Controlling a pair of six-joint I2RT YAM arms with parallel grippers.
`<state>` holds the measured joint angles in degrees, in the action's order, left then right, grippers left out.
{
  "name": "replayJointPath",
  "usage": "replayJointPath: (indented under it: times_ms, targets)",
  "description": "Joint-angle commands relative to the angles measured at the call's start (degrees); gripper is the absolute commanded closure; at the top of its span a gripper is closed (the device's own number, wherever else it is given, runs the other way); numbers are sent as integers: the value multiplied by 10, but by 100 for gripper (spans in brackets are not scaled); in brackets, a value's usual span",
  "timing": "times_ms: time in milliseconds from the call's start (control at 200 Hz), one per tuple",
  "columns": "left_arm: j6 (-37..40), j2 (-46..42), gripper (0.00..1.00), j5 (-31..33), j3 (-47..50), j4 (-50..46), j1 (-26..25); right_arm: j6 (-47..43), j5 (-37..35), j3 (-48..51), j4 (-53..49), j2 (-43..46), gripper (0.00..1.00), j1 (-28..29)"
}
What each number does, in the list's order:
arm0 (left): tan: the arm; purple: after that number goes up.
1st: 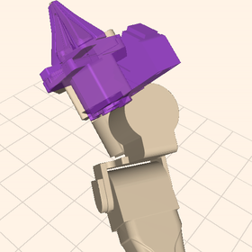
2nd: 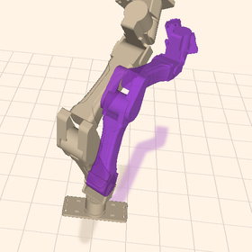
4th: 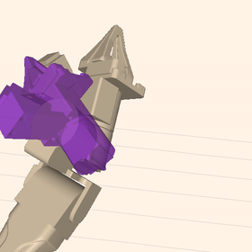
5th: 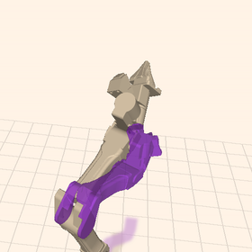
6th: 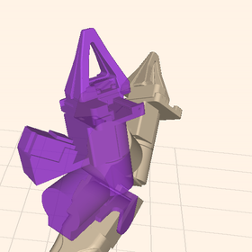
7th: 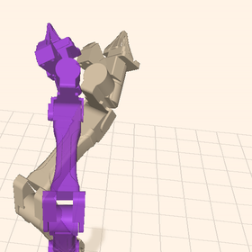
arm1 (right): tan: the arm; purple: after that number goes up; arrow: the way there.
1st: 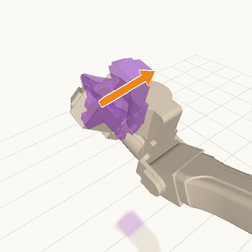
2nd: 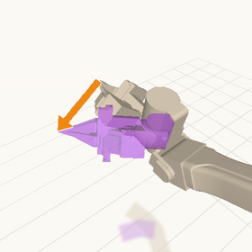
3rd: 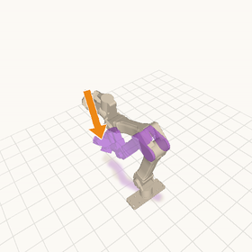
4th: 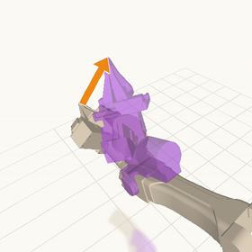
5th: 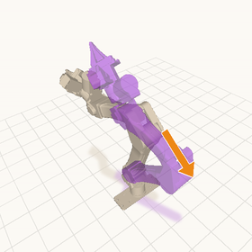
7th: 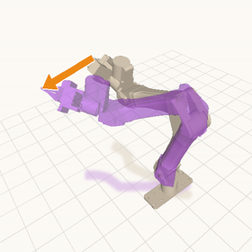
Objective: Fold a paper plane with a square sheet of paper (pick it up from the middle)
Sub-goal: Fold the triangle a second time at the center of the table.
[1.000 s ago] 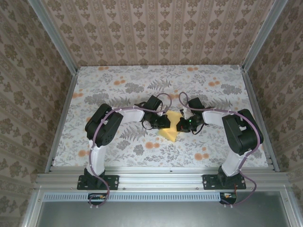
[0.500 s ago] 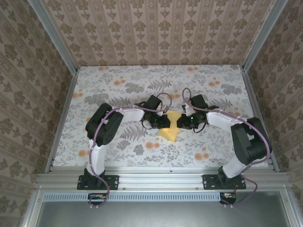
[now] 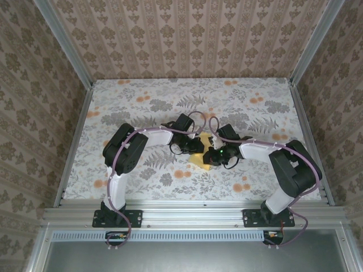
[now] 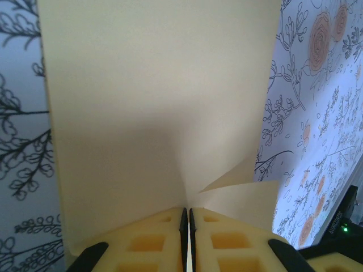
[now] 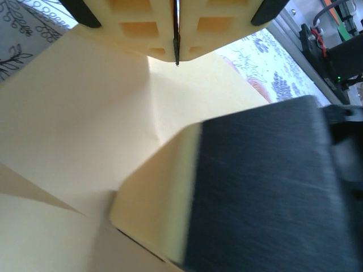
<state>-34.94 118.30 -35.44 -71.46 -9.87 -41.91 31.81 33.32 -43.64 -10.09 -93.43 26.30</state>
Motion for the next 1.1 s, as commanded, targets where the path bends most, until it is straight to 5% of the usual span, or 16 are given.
replayJointPath:
  times_ms: [0,1095]
  targets:
    - [24,47,87,57,18,-31,3,5,-12,14,14,-10,88,1]
    - [34,62,87,61,10,-45,8,-2,-15,118,-17,43,92,20]
